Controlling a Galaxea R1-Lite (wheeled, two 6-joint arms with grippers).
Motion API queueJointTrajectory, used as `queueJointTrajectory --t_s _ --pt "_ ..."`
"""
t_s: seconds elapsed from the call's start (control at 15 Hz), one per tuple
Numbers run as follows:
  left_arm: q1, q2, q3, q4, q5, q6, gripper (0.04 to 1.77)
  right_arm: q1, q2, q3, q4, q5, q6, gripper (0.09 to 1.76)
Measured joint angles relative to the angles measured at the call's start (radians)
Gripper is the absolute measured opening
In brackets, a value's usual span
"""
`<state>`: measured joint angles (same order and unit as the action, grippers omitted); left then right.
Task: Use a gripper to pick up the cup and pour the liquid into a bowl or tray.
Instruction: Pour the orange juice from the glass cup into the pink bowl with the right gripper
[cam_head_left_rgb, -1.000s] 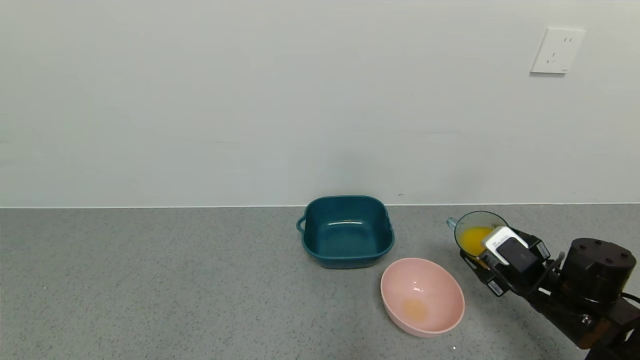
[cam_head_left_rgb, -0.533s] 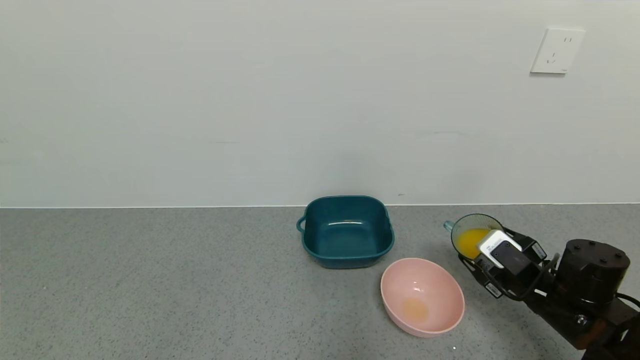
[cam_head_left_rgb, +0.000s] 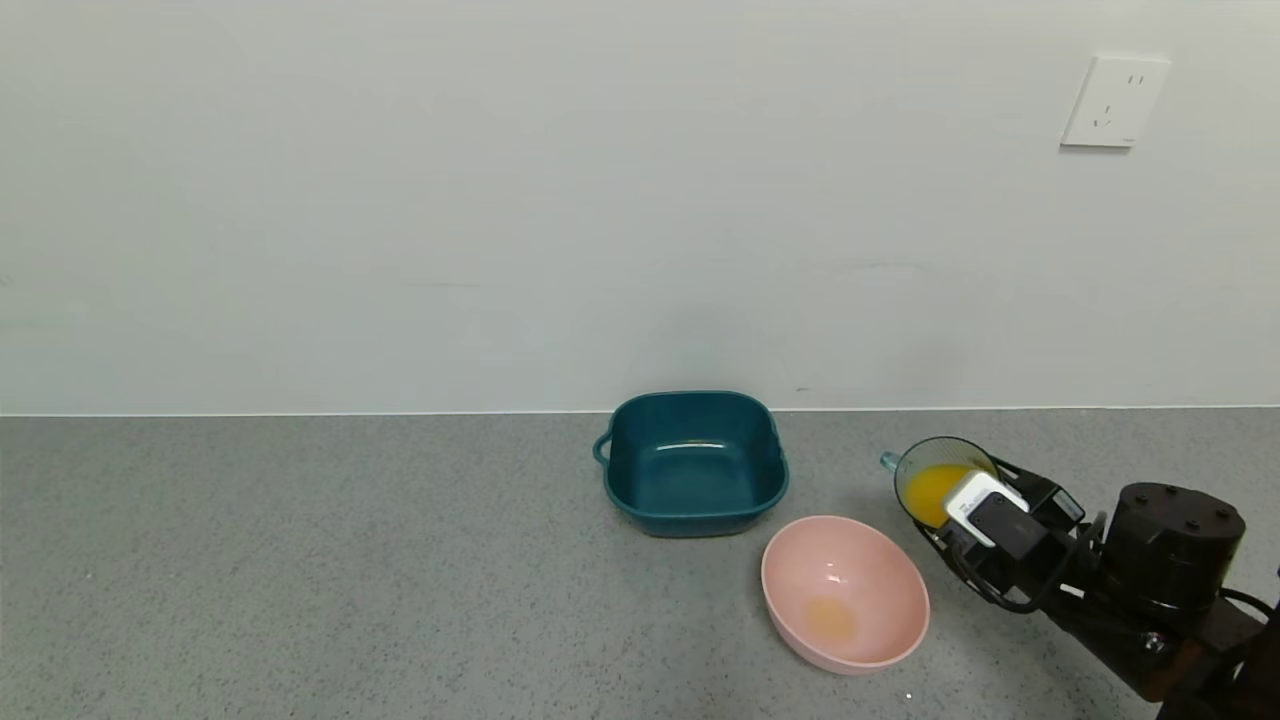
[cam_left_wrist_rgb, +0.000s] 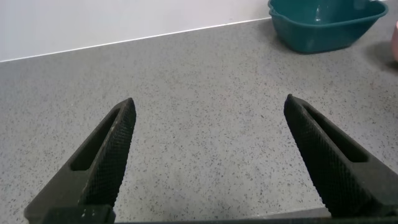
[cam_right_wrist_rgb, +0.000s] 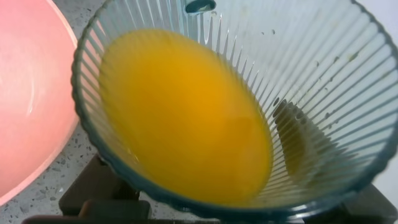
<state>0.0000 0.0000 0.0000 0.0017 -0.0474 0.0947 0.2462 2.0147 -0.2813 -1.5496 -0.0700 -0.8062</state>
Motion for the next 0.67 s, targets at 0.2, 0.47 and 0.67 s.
queueJointTrajectory --t_s 0.2,0.47,0.67 --pt "0.000 0.000 0.000 0.000 0.000 0.000 1.72 0.002 0.002 0.000 0.001 0.000 -0.028 1.35" --pt "0.000 0.000 0.000 0.000 0.000 0.000 1.72 0.009 0.013 -0.007 0.001 -0.001 -0.061 1.35" --pt "0.000 0.000 0.000 0.000 0.000 0.000 1.72 0.019 0.020 -0.011 0.002 0.000 -0.089 1.35"
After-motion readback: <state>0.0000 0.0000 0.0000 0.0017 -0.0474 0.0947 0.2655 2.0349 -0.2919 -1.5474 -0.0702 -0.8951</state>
